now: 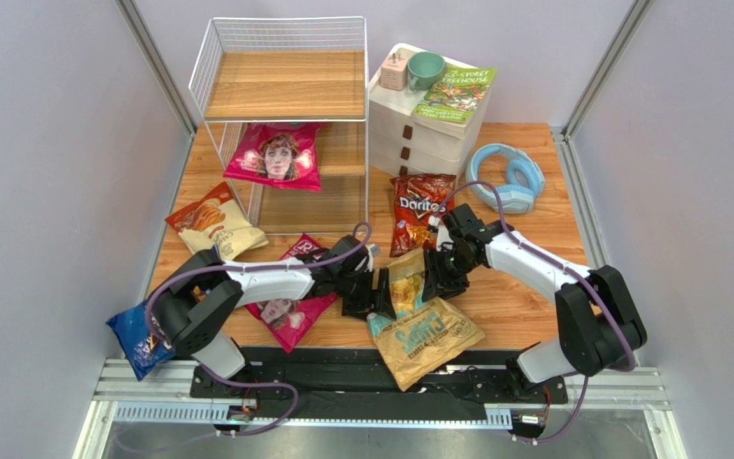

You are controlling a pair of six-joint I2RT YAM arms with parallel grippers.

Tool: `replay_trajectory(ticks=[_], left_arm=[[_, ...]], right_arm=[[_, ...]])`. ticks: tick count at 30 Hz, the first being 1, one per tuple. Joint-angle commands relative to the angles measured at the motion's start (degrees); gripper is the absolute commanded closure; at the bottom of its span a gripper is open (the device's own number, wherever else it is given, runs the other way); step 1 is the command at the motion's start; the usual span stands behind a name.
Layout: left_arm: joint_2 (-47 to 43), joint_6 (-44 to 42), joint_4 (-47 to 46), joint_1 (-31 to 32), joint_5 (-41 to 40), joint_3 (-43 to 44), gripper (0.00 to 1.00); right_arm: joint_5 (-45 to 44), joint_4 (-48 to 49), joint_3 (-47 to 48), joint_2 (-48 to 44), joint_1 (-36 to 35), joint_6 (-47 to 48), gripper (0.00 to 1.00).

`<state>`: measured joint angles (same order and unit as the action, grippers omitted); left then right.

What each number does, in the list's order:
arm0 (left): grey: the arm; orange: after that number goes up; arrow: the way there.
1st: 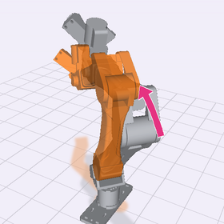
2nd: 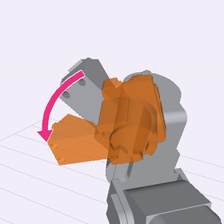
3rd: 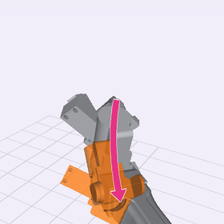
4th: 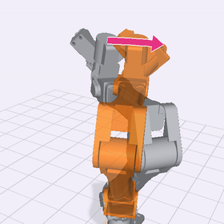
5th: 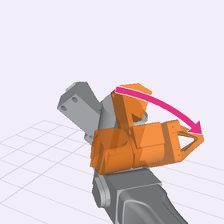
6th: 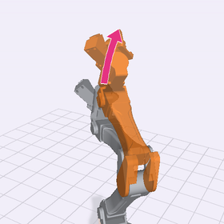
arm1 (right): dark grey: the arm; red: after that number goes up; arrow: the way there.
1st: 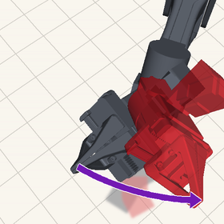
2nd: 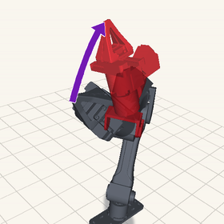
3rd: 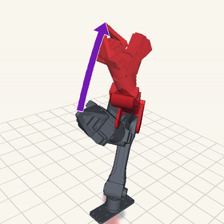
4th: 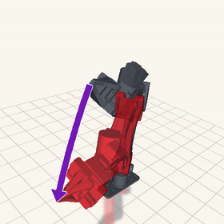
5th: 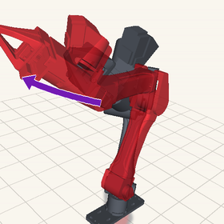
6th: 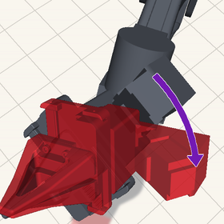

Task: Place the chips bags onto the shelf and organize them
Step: Pick up the potato chip from the center of the board.

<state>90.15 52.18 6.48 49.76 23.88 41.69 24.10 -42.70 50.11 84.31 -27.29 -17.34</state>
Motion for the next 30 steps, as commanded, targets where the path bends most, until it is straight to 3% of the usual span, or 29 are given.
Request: replay_trajectory(ticks=[1, 3, 5, 7, 10, 13, 19, 24, 29, 30], left_arm=[[3.3, -7.0, 2.1, 1.7, -2.6, 5.3, 0.21], [3.6, -7.9, 3.2, 1.7, -2.9, 6.3, 0.21], [4.1, -9.6, 4.6, 1.7, -3.8, 8.0, 0.21], [5.4, -11.9, 7.3, 1.7, -5.1, 10.6, 0.2], [7.1, -13.7, 9.4, 1.6, -5.8, 12.8, 0.21], [7.9, -14.5, 9.7, 1.6, -5.5, 13.1, 0.2], [8.0, -15.2, 10.0, 1.5, -5.4, 11.8, 0.2], [7.1, -16.4, 10.0, -0.7, -4.5, 10.1, 0.2], [7.0, -20.2, 9.4, -4.4, -0.3, 9.1, 0.2], [6.9, -21.1, 10.5, -4.7, -0.2, 9.6, 0.2]], right_arm=[[3.0, -1.3, -1.9, -4.8, -1.8, -4.6, 0.62], [2.7, -2.0, -2.5, -6.3, -2.0, -6.6, 0.62], [2.0, -2.7, -2.9, -8.4, -2.1, -7.9, 0.53], [-0.9, -4.1, -2.8, -9.0, -2.1, -9.5, 0.39], [-7.8, -6.9, -1.9, -8.6, -2.0, -10.5, 0.29], [-10.2, -8.0, -1.5, -6.1, -2.0, -11.0, 0.27], [-13.1, -7.4, -1.0, -0.8, -1.8, -11.9, 0.25], [-10.5, -2.7, -0.2, 2.0, -0.6, -11.0, 0.25], [-2.9, 4.8, -0.4, 2.5, -0.4, -9.2, 0.37], [-2.0, 6.5, -1.2, 2.0, -0.5, -9.3, 0.46]])
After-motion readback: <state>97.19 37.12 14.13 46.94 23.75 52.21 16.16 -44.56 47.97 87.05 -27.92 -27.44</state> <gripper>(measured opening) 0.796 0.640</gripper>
